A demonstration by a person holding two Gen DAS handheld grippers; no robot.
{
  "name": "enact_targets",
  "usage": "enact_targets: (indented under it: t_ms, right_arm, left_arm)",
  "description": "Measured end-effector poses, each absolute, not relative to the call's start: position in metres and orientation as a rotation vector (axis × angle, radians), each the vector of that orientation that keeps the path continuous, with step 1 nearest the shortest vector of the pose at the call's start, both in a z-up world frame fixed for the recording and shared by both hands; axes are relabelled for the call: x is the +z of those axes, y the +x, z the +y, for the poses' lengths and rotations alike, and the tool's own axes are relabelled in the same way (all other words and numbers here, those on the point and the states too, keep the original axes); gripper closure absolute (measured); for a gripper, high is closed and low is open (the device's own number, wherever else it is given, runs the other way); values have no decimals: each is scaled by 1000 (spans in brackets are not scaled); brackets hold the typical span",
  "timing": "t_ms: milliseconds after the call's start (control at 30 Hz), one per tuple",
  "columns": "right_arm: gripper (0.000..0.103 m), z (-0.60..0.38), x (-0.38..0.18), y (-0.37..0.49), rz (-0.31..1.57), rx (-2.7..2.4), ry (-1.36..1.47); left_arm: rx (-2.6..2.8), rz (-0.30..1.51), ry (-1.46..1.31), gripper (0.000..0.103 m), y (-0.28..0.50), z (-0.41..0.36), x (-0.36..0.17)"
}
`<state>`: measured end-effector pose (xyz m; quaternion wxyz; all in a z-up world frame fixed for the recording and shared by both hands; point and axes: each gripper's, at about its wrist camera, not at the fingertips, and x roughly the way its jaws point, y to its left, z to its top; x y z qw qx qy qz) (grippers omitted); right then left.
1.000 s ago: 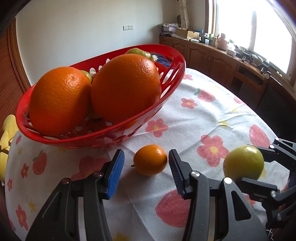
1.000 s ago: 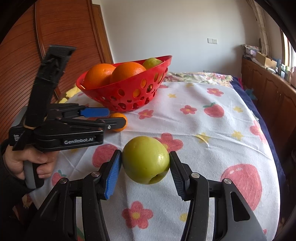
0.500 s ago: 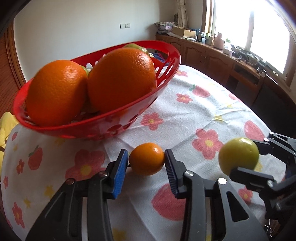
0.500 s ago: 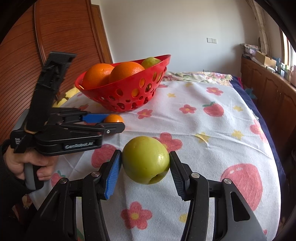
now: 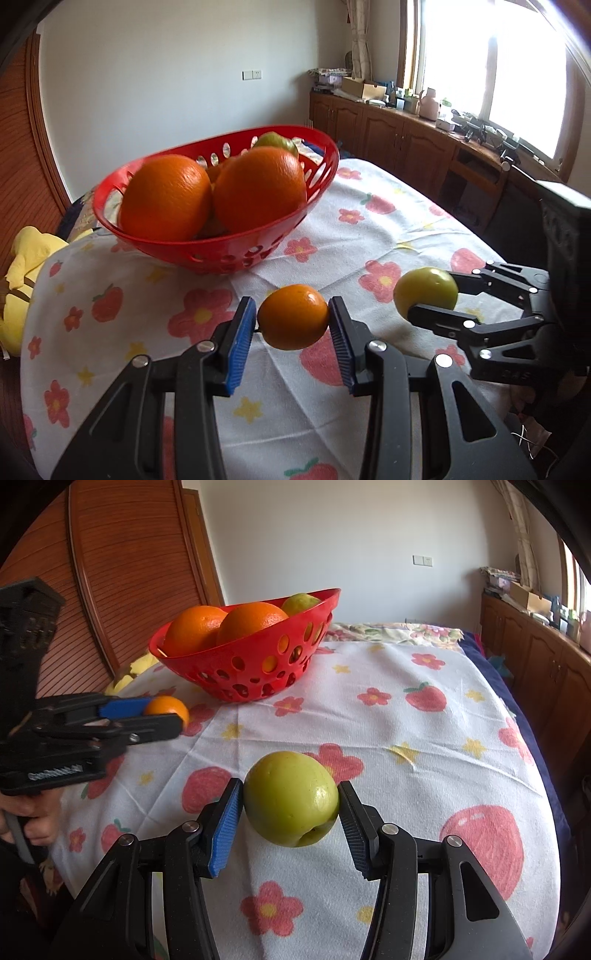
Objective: Organize fruits
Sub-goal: 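Carry mandarin in left tool and lemon in right tool over the basket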
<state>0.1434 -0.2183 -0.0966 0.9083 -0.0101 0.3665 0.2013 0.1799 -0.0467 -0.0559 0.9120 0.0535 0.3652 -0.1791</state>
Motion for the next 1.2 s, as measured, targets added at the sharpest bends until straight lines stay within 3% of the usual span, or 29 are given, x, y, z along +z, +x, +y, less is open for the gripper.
enact_targets:
  t_ms: [567,1000,1200]
  right_arm:
    - [50,-214,-64,147,687,422,-81]
    - [50,-181,7,216,589,517,-134]
    - [50,-159,10,261,600,548,-162]
  left_arm:
    - [-347,634,110,64,180,-35,-10]
    - [-307,589,96,64,222,-6,14]
    - [-287,584,101,64,250,3,19]
